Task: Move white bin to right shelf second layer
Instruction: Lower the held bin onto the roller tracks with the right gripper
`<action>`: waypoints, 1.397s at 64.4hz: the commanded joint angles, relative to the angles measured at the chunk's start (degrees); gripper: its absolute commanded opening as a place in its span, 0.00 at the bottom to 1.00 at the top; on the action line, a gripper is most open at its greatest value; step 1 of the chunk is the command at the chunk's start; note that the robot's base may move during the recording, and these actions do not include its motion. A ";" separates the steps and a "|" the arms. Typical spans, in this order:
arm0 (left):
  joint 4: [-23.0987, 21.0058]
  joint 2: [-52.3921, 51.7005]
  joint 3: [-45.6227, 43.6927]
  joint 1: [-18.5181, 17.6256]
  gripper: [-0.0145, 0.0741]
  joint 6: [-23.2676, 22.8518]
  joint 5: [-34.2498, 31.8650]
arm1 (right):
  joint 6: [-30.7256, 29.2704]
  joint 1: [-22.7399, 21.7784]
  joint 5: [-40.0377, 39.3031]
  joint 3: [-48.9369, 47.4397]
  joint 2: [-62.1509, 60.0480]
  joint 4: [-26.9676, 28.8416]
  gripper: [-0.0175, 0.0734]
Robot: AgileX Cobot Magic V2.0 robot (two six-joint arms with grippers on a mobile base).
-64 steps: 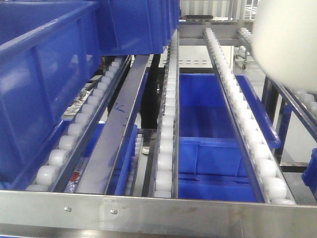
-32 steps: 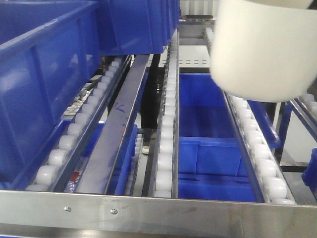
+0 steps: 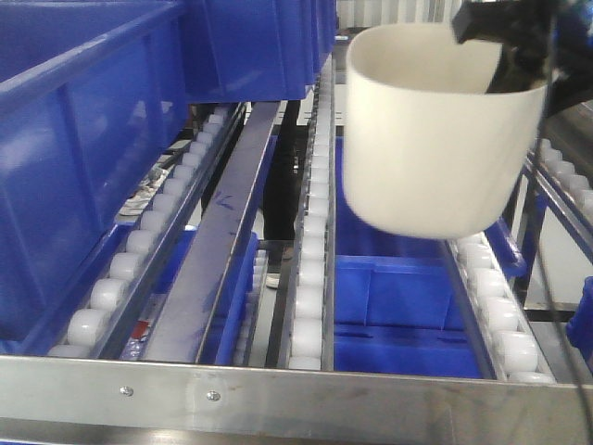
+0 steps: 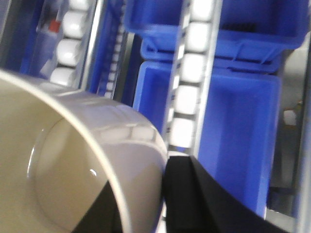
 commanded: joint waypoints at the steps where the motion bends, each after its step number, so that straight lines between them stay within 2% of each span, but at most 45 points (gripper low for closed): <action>1: -0.35 -0.80 2.11 -0.16 0.26 -0.15 -4.89 | -0.08 0.15 -4.33 -2.46 -0.99 0.66 0.25; 34: -0.35 -0.80 2.11 -0.16 0.26 -0.15 -4.89 | -0.08 0.15 -4.29 -2.46 4.82 0.60 0.25; 90: -0.35 -0.80 2.11 -0.16 0.26 -0.15 -4.89 | -0.08 0.22 -5.38 -2.46 7.61 0.60 0.25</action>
